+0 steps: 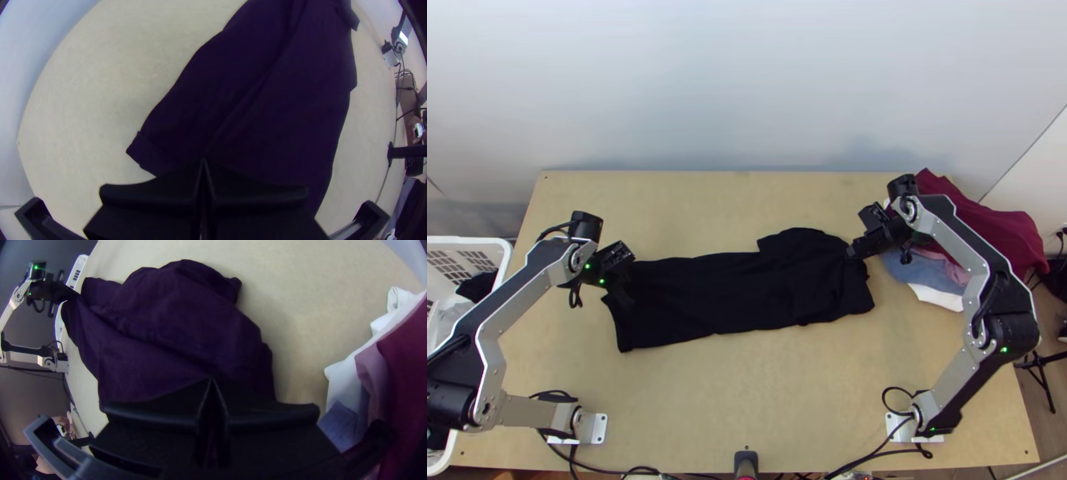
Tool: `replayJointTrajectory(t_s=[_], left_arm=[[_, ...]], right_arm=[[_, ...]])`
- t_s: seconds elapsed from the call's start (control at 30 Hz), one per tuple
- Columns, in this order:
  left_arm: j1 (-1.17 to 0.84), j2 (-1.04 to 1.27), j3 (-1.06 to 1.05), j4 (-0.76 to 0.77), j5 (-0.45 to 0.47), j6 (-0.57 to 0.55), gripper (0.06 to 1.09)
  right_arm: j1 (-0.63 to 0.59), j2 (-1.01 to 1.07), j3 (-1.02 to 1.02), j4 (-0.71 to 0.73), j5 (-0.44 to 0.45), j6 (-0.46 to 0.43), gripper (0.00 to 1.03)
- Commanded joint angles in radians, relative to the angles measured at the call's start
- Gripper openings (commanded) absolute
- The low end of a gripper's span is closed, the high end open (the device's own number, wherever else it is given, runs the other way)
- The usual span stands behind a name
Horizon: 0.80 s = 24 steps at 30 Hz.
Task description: Fold the t-shirt
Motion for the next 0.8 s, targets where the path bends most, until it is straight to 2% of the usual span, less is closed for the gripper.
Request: replayJointTrajectory(t_s=[0.0, 0.07, 0.2, 0.3, 0.47, 0.5, 0.53, 0.57, 0.6, 0.67, 0.77], left_arm=[[0.001, 0.067, 0.024, 0.035, 0.0, -0.007, 0.1], [-0.006, 0.072, 0.021, 0.037, 0.0, -0.009, 0.13], [-0.007, 0.077, 0.019, 0.06, 0.0, -0.027, 0.25], [-0.012, 0.083, 0.01, 0.084, 0.0, -0.044, 0.33], [-0.007, 0.092, 0.019, 0.103, 0.0, -0.055, 0.39], [-0.004, 0.092, 0.019, 0.104, 0.0, -0.055, 0.45], [0.001, 0.09, 0.019, 0.103, -0.001, -0.055, 0.59], [0.007, 0.092, 0.022, 0.103, -0.009, -0.056, 0.84], [0.016, 0.09, 0.024, 0.106, -0.015, -0.07, 1.01], [0.036, 0.084, 0.033, 0.107, -0.013, -0.081, 1.04], [0.068, 0.067, 0.047, 0.106, -0.013, -0.085, 1.04]], right_arm=[[0.0, 0.038, 0.004, 0.035, 0.01, -0.001, 0.03], [0.003, 0.038, 0.004, 0.035, 0.01, -0.001, 0.03], [0.004, 0.041, 0.004, 0.049, 0.01, 0.002, 0.09], [0.013, 0.045, 0.007, 0.051, 0.01, 0.003, 0.09], [0.023, 0.045, 0.016, 0.055, 0.018, 0.005, 0.09], [0.023, 0.045, 0.019, 0.055, 0.018, 0.005, 0.12], [0.023, 0.042, 0.022, 0.051, 0.018, 0.006, 0.18], [0.023, 0.041, 0.028, 0.044, 0.018, 0.008, 0.24], [0.023, 0.038, 0.034, 0.035, 0.018, 0.008, 0.3], [0.023, 0.032, 0.048, 0.011, 0.019, 0.009, 0.41], [0.023, 0.019, 0.076, -0.029, 0.036, 0.022, 0.67]])
